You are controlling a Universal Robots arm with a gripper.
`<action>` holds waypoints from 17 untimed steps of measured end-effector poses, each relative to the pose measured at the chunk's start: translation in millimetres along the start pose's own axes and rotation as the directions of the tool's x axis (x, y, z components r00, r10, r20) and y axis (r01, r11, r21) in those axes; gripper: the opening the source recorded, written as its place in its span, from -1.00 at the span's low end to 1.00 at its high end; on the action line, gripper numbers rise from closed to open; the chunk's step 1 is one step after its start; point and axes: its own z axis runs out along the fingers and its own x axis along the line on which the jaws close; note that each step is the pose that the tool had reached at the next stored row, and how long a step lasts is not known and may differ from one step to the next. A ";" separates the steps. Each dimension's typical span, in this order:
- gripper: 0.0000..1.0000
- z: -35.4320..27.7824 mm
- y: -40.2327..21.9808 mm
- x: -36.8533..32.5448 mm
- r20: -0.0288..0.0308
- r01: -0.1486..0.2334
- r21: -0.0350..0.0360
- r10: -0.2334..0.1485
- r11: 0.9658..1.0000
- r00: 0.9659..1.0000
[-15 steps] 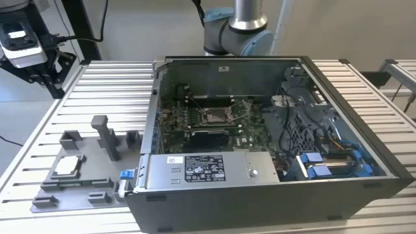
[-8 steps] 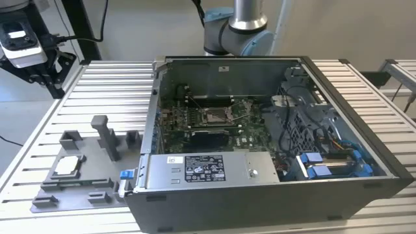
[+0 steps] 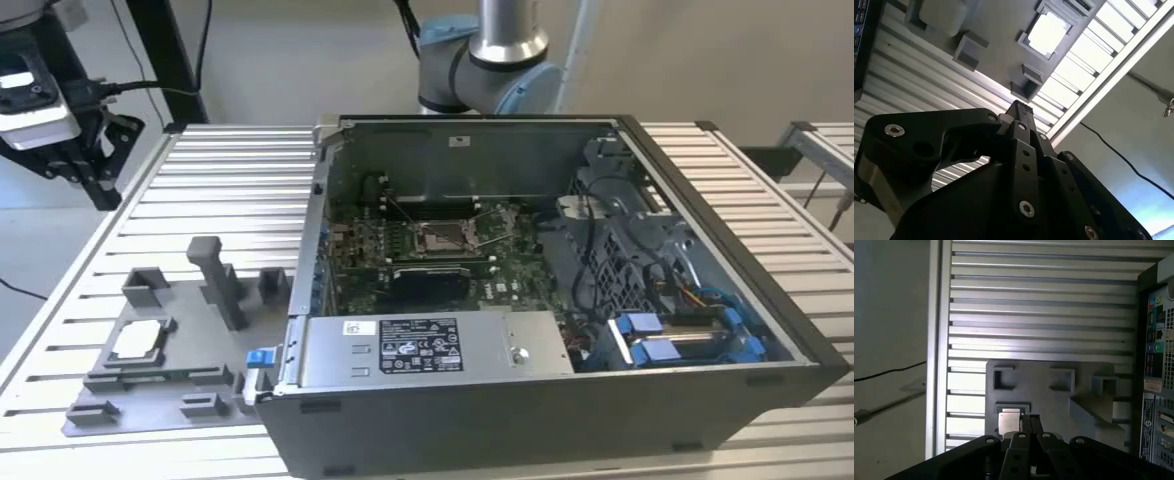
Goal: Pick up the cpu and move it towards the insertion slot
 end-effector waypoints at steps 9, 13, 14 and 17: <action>-1.00 3.3 -10.5 3.8 0.000 0.003 0.000 -0.003 1.000 1.000; -1.00 3.3 -10.5 3.9 0.000 0.003 0.000 -0.003 1.000 1.000; -1.00 3.3 -10.5 3.9 0.000 0.003 0.000 -0.003 1.000 1.000; 1.00 3.3 -10.5 4.0 0.000 0.003 0.000 -0.003 1.000 1.000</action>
